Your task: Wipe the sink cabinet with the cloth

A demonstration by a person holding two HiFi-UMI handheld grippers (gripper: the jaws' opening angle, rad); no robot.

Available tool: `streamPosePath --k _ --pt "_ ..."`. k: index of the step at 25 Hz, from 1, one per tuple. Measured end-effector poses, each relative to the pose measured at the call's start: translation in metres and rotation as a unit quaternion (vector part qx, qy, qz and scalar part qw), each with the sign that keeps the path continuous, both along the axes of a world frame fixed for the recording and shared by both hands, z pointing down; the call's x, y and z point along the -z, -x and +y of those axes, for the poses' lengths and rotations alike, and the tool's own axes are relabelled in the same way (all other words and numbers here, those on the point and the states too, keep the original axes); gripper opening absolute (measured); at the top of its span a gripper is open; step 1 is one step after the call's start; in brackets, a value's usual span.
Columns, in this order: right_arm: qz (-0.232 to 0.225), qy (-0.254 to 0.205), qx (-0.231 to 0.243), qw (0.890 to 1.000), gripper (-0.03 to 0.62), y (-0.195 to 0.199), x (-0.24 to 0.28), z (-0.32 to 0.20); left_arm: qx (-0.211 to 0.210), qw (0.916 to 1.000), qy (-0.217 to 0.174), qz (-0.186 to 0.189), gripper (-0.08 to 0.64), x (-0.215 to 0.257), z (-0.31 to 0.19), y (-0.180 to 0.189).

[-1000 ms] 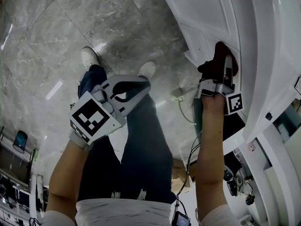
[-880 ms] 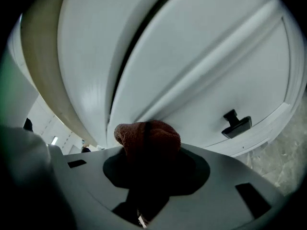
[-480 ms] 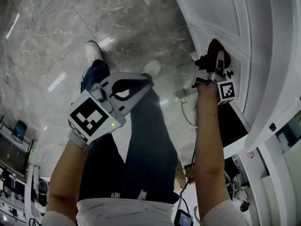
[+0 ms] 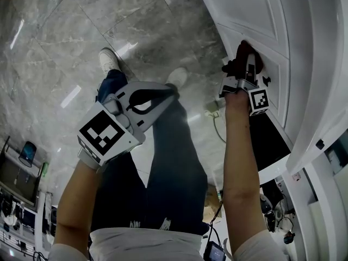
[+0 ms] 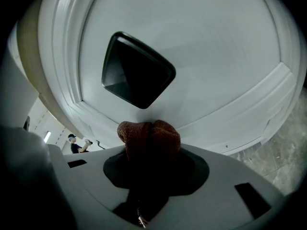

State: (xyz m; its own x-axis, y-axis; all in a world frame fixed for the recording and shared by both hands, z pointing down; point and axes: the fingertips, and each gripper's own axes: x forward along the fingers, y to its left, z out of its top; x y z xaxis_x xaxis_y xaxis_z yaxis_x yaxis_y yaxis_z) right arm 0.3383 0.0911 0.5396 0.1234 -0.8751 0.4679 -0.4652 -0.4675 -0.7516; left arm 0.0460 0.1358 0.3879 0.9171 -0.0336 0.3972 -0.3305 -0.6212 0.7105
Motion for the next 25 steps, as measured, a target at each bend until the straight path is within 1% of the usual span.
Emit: streamPosePath --k 9,11,16,21,25 --pt "-0.006 -0.006 0.029 1.000 0.135 -0.005 0.000 0.007 -0.019 0.9998 0.001 -0.001 0.012 -0.001 0.015 -0.013" --pt "-0.012 -0.009 0.030 0.999 0.135 -0.007 0.001 0.011 -0.022 0.9998 0.002 -0.003 0.012 -0.002 0.020 -0.015" --pt "-0.026 -0.015 0.000 1.000 0.135 -0.020 0.003 0.033 -0.025 0.9997 -0.001 -0.002 0.012 -0.003 0.028 -0.021" --pt "-0.016 -0.003 -0.019 1.000 0.135 -0.041 0.002 0.068 -0.035 0.9994 -0.002 0.000 0.012 -0.003 0.040 -0.029" --pt "-0.006 0.004 -0.068 0.998 0.135 -0.067 0.003 0.110 -0.047 0.9989 -0.005 0.001 0.012 -0.003 0.051 -0.035"
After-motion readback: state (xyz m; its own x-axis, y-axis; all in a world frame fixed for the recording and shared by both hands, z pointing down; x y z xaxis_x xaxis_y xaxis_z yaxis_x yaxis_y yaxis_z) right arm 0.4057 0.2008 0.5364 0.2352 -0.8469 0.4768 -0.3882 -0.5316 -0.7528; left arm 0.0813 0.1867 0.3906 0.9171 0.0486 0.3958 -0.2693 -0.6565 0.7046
